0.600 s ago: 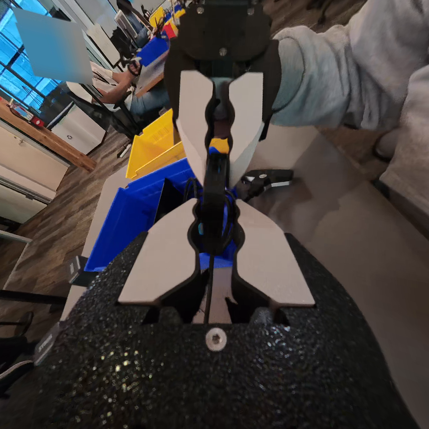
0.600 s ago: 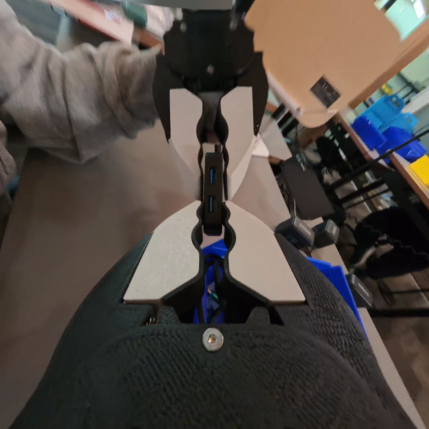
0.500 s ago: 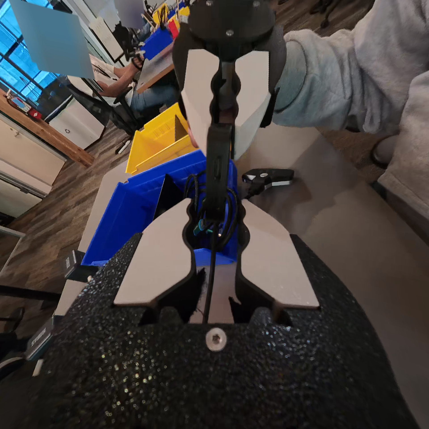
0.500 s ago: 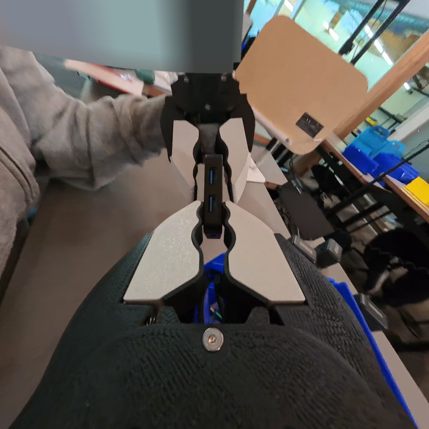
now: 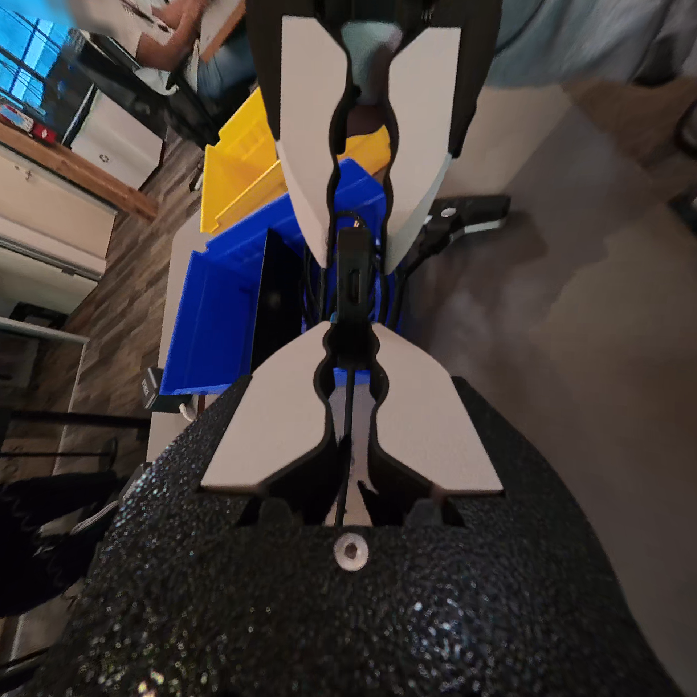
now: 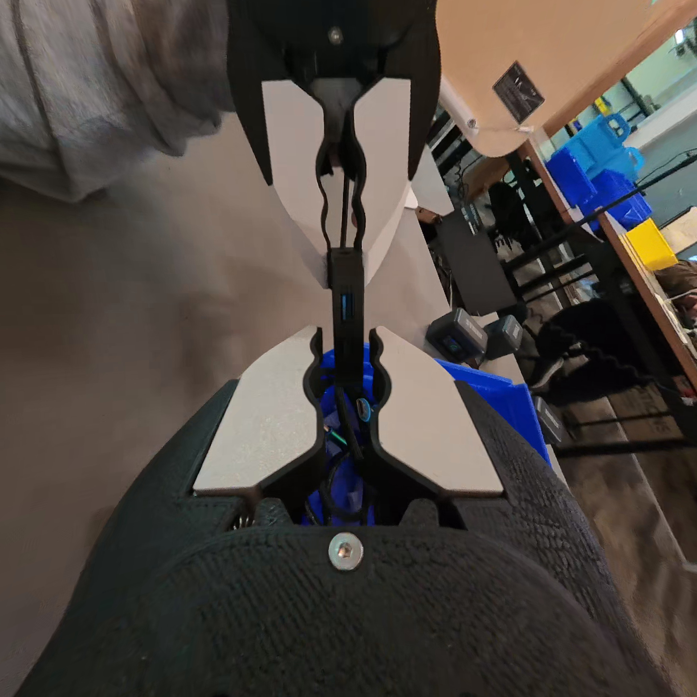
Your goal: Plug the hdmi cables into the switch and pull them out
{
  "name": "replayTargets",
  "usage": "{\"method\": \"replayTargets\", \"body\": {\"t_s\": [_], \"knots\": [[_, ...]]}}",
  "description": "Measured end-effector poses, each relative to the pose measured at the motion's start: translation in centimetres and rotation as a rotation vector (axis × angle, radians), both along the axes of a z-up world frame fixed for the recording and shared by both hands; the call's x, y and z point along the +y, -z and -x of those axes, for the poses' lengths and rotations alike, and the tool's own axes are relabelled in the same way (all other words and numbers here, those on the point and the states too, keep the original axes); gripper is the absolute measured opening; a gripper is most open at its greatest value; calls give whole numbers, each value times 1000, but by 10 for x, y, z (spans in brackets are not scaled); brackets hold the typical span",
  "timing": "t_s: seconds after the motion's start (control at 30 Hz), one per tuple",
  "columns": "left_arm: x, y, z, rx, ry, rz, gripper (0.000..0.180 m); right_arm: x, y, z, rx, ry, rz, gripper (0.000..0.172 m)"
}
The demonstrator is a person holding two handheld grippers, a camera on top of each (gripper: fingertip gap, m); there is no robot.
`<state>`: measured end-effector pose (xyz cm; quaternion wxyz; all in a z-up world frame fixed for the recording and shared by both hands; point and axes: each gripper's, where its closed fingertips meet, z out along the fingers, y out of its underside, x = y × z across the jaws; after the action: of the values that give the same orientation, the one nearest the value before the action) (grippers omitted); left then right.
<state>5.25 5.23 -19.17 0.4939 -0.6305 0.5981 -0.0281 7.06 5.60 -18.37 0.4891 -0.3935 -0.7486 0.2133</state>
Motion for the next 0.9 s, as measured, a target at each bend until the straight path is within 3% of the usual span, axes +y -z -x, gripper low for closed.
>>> {"method": "replayTargets", "body": {"t_s": [0.27,0.47,0.57,0.73,0.9], "knots": [[-3,2,-1,54,-1,-13,14,-6,2,6,-38,25,-57,25],[-2,8,4,176,-53,-38,14,-11,4,12,-104,77,-152,24],[1,10,5,230,-82,-65,15,-6,7,11,-166,129,-247,15],[13,-17,8,35,-166,-142,18,5,-13,11,-55,154,-239,13],[17,-62,33,-164,-251,-281,44,20,-42,1,160,160,-180,13]]}}
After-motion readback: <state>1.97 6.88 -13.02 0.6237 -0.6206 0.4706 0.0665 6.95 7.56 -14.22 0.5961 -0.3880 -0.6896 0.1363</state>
